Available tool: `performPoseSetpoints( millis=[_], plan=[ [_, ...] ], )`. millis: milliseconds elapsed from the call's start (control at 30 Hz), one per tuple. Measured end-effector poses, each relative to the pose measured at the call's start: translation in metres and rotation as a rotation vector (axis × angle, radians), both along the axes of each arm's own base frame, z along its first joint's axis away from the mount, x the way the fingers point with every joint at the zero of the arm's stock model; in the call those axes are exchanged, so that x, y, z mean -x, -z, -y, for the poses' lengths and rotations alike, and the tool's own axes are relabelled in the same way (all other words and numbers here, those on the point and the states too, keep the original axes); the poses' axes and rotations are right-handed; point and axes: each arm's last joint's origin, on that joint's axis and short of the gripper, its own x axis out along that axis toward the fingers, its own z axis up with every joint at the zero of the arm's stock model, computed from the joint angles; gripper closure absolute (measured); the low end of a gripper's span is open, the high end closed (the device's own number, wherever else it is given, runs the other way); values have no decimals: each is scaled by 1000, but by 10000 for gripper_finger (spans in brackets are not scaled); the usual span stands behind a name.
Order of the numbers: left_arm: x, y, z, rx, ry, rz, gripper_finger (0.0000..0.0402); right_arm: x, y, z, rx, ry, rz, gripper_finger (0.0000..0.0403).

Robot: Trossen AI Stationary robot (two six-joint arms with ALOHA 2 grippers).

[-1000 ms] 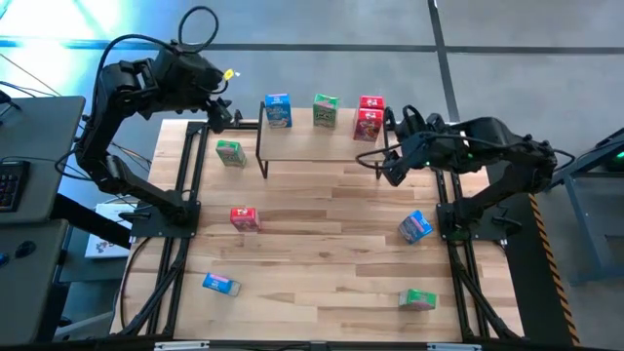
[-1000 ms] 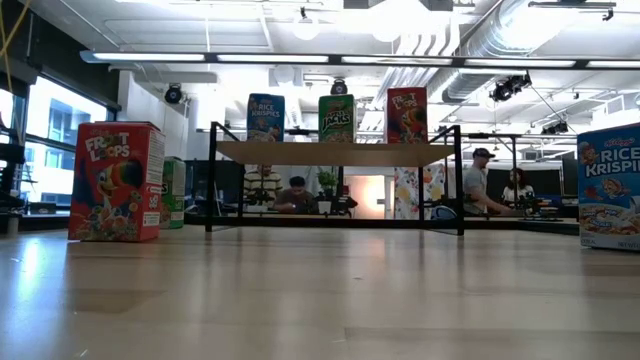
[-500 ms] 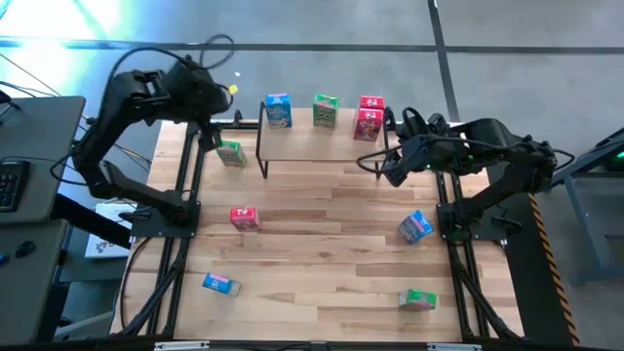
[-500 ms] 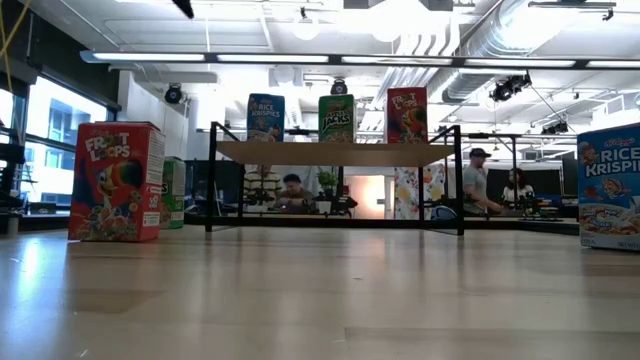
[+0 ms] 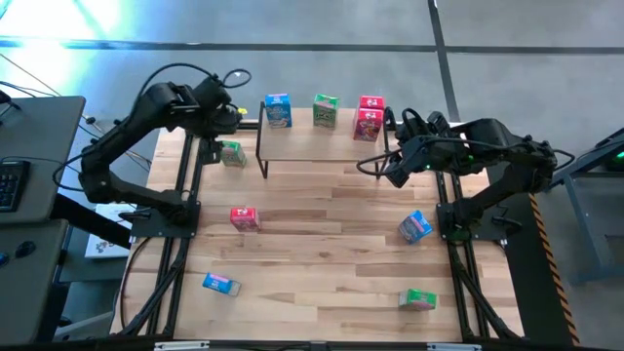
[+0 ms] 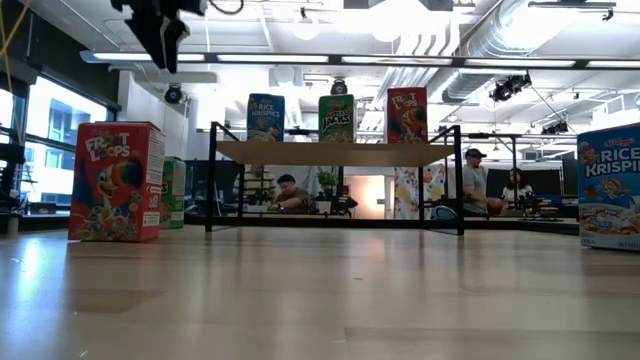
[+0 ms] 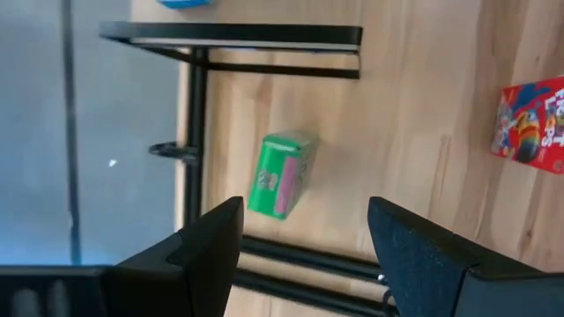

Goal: Stack cereal on shelf
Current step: Put the top green cereal box aligned with the other green cereal box on the shelf

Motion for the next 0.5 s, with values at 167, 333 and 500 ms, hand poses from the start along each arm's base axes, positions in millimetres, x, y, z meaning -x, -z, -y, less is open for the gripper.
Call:
performPoseSetpoints(
  millis=[167, 333, 500],
  plan=[
    [3, 19, -16, 34, -27, 2, 167, 0, 0, 0, 8, -14, -11, 150],
    [10, 35, -30, 77, -85, 20, 167, 0, 0, 0, 13, -21, -18, 150],
    [16, 49, -39, 107, -97, 7, 167, 0, 0, 0, 24, -39, -34, 150]
  ],
)
